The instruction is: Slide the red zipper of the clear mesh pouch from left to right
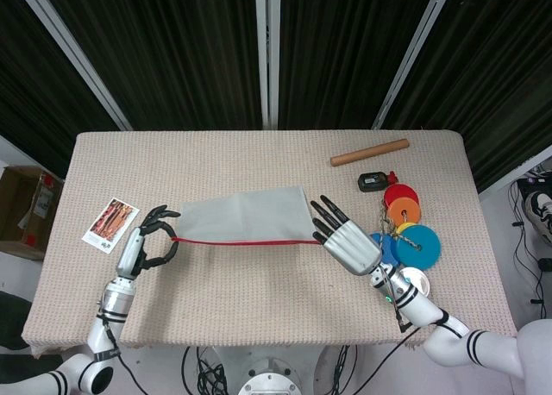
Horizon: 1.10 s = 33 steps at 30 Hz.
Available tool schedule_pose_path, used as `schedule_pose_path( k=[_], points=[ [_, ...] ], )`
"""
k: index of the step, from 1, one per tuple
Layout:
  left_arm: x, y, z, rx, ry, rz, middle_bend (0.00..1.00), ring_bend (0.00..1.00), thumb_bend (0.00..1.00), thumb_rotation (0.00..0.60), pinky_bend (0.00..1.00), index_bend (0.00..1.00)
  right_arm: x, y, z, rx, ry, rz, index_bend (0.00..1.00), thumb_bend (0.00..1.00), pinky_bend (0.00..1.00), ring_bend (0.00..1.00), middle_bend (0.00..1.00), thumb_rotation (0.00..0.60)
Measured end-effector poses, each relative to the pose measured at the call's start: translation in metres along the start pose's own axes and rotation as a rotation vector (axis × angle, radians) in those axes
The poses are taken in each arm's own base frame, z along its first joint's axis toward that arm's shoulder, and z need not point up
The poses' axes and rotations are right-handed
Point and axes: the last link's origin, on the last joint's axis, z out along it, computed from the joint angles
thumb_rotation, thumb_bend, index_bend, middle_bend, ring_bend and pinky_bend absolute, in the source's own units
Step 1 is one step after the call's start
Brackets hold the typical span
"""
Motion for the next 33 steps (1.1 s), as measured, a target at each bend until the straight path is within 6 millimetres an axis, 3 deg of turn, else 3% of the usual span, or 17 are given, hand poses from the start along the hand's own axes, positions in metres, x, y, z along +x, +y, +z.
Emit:
schedule_pose_path(
  k=[12, 16, 17, 19, 21, 23, 24, 27, 31, 33],
  points=[
    [-0.001, -0.012, -0.003, 0.016, 0.011, 0.064, 0.27, 0.1, 0.51, 0.6, 0.15, 0.69, -0.015, 0.01, -0.019, -0.038, -0.05, 0.011, 0.97, 0.54, 0.0, 0.05, 0.32, 0.6],
    [-0.003, -0.013, -0.005, 0.018, -0.004, 0.08, 0.27, 0.1, 0.51, 0.6, 0.15, 0.68, -0.019, 0.012, -0.023, -0.045, -0.076, 0.011, 0.91, 0.53, 0.0, 0.02, 0.3, 0.6],
    [-0.004, -0.014, -0.006, 0.017, -0.007, 0.091, 0.26, 0.1, 0.5, 0.6, 0.15, 0.66, -0.02, 0.013, -0.024, -0.048, -0.087, 0.013, 0.85, 0.52, 0.0, 0.01, 0.29, 0.6],
    [-0.004, -0.014, -0.006, 0.015, -0.017, 0.133, 0.24, 0.1, 0.44, 0.6, 0.15, 0.55, -0.022, 0.014, -0.026, -0.054, -0.108, 0.017, 0.63, 0.43, 0.0, 0.0, 0.2, 0.6],
    [-0.004, -0.016, -0.007, 0.016, -0.032, 0.201, 0.19, 0.1, 0.3, 0.6, 0.15, 0.36, -0.023, 0.015, -0.028, -0.068, -0.136, 0.02, 0.23, 0.25, 0.0, 0.0, 0.08, 0.6],
    [-0.003, -0.016, -0.008, 0.018, -0.046, 0.277, 0.15, 0.09, 0.18, 0.6, 0.15, 0.21, -0.021, 0.014, -0.029, -0.086, -0.159, 0.035, 0.06, 0.15, 0.0, 0.0, 0.03, 0.6],
    [-0.001, -0.016, -0.009, 0.018, -0.055, 0.336, 0.15, 0.09, 0.16, 0.6, 0.15, 0.19, -0.02, 0.013, -0.03, -0.095, -0.169, 0.047, 0.0, 0.1, 0.0, 0.0, 0.01, 0.6],
    [0.003, -0.014, -0.013, 0.022, -0.072, 0.497, 0.14, 0.09, 0.14, 0.6, 0.15, 0.17, -0.013, 0.013, -0.033, -0.131, -0.2, 0.104, 0.0, 0.06, 0.0, 0.0, 0.0, 0.6],
    [0.014, -0.006, -0.02, 0.036, -0.083, 0.698, 0.14, 0.09, 0.13, 0.6, 0.15, 0.16, -0.001, 0.024, -0.046, -0.206, -0.237, 0.18, 0.0, 0.06, 0.0, 0.0, 0.01, 0.6],
    [0.026, 0.001, -0.027, 0.053, -0.074, 0.772, 0.15, 0.09, 0.13, 0.6, 0.15, 0.17, 0.005, 0.035, -0.056, -0.26, -0.238, 0.215, 0.0, 0.09, 0.04, 0.0, 0.08, 0.6]
  ],
)
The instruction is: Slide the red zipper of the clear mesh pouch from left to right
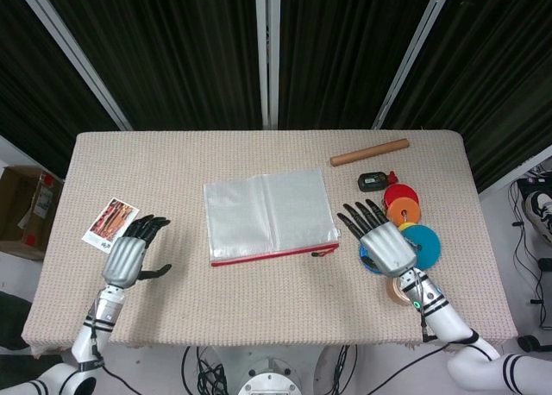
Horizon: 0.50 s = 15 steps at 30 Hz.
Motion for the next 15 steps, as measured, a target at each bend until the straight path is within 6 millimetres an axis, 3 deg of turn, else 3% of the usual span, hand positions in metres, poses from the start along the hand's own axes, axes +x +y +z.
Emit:
schedule_pose_path(
  k=[4, 7, 11, 15],
  points=[
    [0.031, -0.02, -0.02, 0.066, 0.049, 0.085, 0.16, 0.1, 0.13, 0.6, 0.15, 0.19, 0.008, 0.022, -0.016, -0.083, 0.016, 0.093, 0.03, 0.18, 0.09, 0.03, 0.18, 0.6],
    [0.053, -0.042, -0.041, 0.128, 0.095, 0.164, 0.16, 0.1, 0.13, 0.6, 0.15, 0.2, 0.014, 0.042, -0.033, -0.153, 0.035, 0.176, 0.08, 0.2, 0.1, 0.03, 0.19, 0.6],
    [0.076, -0.065, -0.071, 0.208, 0.127, 0.238, 0.16, 0.1, 0.14, 0.6, 0.15, 0.2, 0.025, 0.071, -0.07, -0.258, 0.082, 0.279, 0.1, 0.2, 0.1, 0.03, 0.18, 0.6],
    [0.088, -0.078, -0.102, 0.267, 0.096, 0.266, 0.16, 0.1, 0.14, 0.6, 0.15, 0.2, 0.033, 0.088, -0.112, -0.343, 0.123, 0.312, 0.1, 0.21, 0.09, 0.03, 0.17, 0.6]
  ],
)
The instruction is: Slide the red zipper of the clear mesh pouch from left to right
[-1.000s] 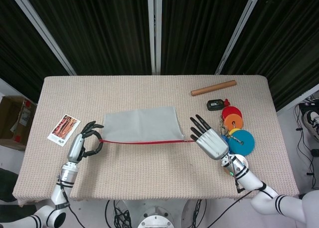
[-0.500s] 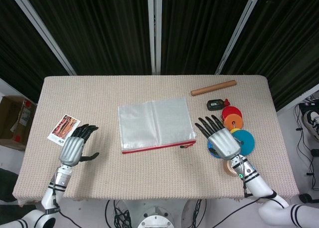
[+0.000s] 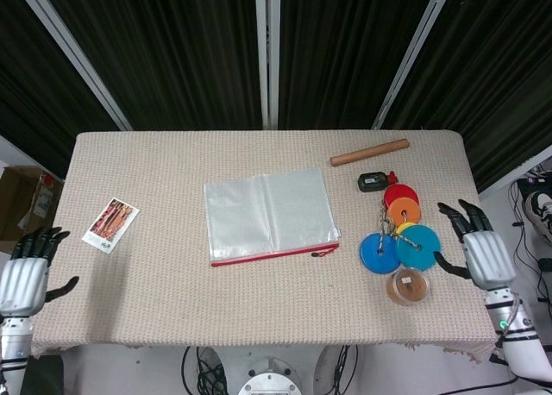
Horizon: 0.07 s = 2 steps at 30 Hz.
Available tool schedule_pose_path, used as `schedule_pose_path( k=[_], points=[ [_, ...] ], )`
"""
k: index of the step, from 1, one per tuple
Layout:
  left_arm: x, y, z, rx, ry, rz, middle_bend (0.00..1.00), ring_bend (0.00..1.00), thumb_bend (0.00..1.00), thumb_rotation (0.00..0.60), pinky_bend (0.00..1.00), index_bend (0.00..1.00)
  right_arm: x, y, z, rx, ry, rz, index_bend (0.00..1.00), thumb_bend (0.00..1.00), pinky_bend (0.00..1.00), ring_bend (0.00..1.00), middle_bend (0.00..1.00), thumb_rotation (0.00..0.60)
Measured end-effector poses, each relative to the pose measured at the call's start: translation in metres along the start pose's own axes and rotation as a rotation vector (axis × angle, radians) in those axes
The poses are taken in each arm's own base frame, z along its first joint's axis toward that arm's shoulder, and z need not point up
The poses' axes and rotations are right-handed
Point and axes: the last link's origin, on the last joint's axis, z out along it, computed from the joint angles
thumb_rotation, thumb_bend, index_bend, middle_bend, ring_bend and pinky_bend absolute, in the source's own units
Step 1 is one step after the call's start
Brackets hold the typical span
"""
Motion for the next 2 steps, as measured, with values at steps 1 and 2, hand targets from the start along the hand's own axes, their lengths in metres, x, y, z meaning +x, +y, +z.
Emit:
schedule_pose_path(
  k=[1, 2],
  points=[
    [0.0008, -0.0026, -0.0055, 0.008, -0.01, 0.001, 0.16, 0.1, 0.14, 0.6, 0.15, 0.2, 0.0024, 0.0037, -0.0075, -0.014, 0.005, 0.0, 0.1, 0.21, 0.09, 0.03, 0.17, 0.6],
    [0.0013, -0.0042, -0.0106, 0.016, -0.017, 0.001, 0.16, 0.1, 0.14, 0.6, 0.15, 0.2, 0.0045, 0.0074, -0.0168, -0.028, 0.006, 0.001, 0.1, 0.21, 0.09, 0.03, 0.17, 0.6]
  ],
)
